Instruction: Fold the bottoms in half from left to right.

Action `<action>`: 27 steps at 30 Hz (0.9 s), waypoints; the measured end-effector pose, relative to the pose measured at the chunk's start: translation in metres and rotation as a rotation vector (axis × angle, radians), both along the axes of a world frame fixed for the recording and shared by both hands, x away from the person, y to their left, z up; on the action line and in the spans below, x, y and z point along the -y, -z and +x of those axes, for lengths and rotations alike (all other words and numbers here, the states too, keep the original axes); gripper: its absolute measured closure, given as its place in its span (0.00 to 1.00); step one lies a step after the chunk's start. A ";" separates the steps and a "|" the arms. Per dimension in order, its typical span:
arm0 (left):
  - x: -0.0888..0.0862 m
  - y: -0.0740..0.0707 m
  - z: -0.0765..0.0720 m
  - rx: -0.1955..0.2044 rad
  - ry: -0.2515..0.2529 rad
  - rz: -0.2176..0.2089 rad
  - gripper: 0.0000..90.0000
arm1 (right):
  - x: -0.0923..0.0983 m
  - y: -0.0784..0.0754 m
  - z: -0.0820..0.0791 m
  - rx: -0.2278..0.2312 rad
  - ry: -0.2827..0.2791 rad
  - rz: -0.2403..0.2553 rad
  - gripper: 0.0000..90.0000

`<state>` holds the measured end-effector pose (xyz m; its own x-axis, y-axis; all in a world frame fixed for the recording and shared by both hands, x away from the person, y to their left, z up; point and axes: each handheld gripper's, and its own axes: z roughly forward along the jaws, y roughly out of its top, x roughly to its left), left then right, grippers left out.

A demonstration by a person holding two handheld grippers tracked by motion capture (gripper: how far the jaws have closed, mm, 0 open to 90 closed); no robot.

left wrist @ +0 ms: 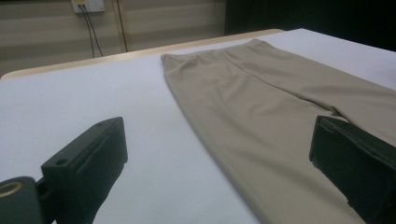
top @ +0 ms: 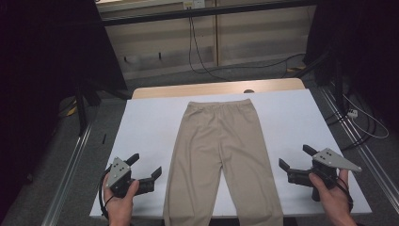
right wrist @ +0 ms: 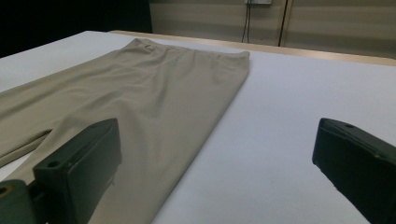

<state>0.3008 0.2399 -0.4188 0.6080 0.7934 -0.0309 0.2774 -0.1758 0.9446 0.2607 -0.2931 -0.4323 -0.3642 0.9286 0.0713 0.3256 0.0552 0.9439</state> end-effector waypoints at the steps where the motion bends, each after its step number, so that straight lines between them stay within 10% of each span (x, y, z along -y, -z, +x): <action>1: 0.001 0.000 0.000 -0.001 0.004 0.005 0.05 | 0.000 0.000 0.000 -0.003 -0.004 0.000 0.01; 13: 0.002 0.001 0.007 -0.029 -0.002 -0.024 0.05 | -0.001 0.001 -0.001 -0.013 -0.021 0.019 0.01; 20: 0.018 -0.001 0.019 -0.029 0.060 0.111 0.08 | -0.020 0.003 -0.001 -0.058 -0.110 -0.012 0.02; 27: 0.032 -0.008 0.031 -0.038 0.088 0.066 0.07 | -0.049 0.003 -0.001 -0.055 -0.185 -0.056 0.01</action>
